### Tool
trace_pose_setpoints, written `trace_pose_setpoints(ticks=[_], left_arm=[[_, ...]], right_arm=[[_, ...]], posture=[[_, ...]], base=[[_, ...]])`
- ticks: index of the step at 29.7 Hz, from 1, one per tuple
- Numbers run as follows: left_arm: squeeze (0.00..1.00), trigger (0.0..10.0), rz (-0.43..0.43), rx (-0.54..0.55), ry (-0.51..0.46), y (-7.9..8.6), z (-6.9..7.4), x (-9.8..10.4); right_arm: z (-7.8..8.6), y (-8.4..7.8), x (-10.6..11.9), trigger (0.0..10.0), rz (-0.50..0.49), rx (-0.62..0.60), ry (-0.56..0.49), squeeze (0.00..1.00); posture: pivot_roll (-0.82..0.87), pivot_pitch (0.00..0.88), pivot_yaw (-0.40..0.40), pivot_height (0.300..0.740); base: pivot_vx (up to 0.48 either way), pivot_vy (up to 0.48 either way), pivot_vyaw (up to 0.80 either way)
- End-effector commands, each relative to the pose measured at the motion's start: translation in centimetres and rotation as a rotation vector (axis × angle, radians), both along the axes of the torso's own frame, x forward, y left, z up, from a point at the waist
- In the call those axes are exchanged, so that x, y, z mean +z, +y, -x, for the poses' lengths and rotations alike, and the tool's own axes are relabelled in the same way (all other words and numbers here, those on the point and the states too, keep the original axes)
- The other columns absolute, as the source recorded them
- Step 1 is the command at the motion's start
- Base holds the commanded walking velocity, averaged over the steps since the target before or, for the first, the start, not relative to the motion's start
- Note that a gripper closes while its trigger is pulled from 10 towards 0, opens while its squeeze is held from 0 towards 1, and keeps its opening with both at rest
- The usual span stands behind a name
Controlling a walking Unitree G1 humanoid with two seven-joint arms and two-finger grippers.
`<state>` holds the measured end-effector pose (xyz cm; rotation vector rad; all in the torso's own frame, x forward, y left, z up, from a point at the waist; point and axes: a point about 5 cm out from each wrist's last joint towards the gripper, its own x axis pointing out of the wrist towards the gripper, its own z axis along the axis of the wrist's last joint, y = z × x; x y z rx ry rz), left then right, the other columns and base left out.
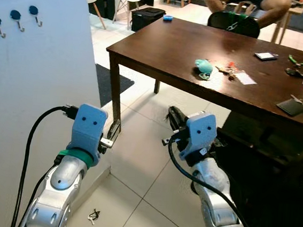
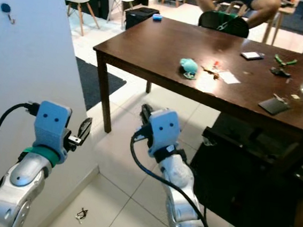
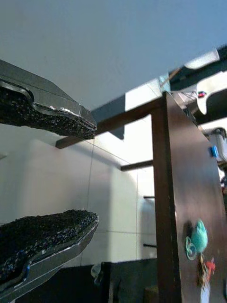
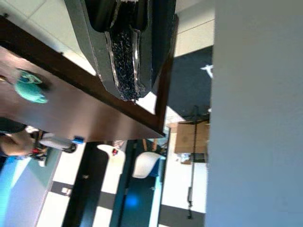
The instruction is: Hang keys on a hook
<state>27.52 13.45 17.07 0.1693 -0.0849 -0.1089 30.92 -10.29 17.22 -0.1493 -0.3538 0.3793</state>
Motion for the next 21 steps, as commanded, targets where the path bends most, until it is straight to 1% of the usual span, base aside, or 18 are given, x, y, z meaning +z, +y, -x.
trace_pose_setpoints(ticks=[1, 4, 5, 12, 15, 21], left_arm=[[0.0, 10.0, -0.01, 0.002, -0.001, 0.11, -0.11, -0.13], [0.0, 10.0, -0.012, 0.002, -0.004, 0.12, -0.12, -0.11], [0.0, 10.0, -0.013, 0.001, -0.005, 0.12, -0.13, -0.09], [0.0, 10.0, -0.014, 0.001, -0.005, 0.13, -0.16, -0.08], [0.0, 10.0, -0.006, 0.007, -0.002, 0.14, -0.17, -0.09], [0.0, 10.0, -0.005, 0.013, 0.003, 0.03, -0.24, -0.11]], right_arm=[[-0.06, 0.09, -0.01, 10.0, -0.004, 0.002, 0.001, 0.0], [-0.05, 0.1, 0.02, 10.0, 0.003, -0.001, -0.005, 0.0], [-0.03, 0.13, 0.05, 10.0, 0.02, -0.002, -0.014, 0.0], [0.0, 0.16, 0.12, 10.0, 0.031, -0.003, -0.023, 0.0], [0.05, 0.17, 0.14, 10.0, 0.032, 0.003, -0.025, 0.0], [0.43, 0.49, 0.1, 10.0, 0.035, 0.054, -0.024, 0.0]], posture=[[-0.08, 0.006, 0.088, 0.74], [-0.08, 0.006, 0.089, 0.74], [-0.08, 0.006, 0.089, 0.74], [-0.08, 0.006, 0.09, 0.74], [-0.08, 0.006, 0.09, 0.74], [-0.08, 0.011, 0.089, 0.74]], base=[[0.409, 0.0, 0.0], [0.469, 0.0, 0.0], [0.469, 0.0, 0.7], [0.462, 0.0, 0.77], [0.0, 0.0, 0.79], [0.0, 0.0, 0.79]])
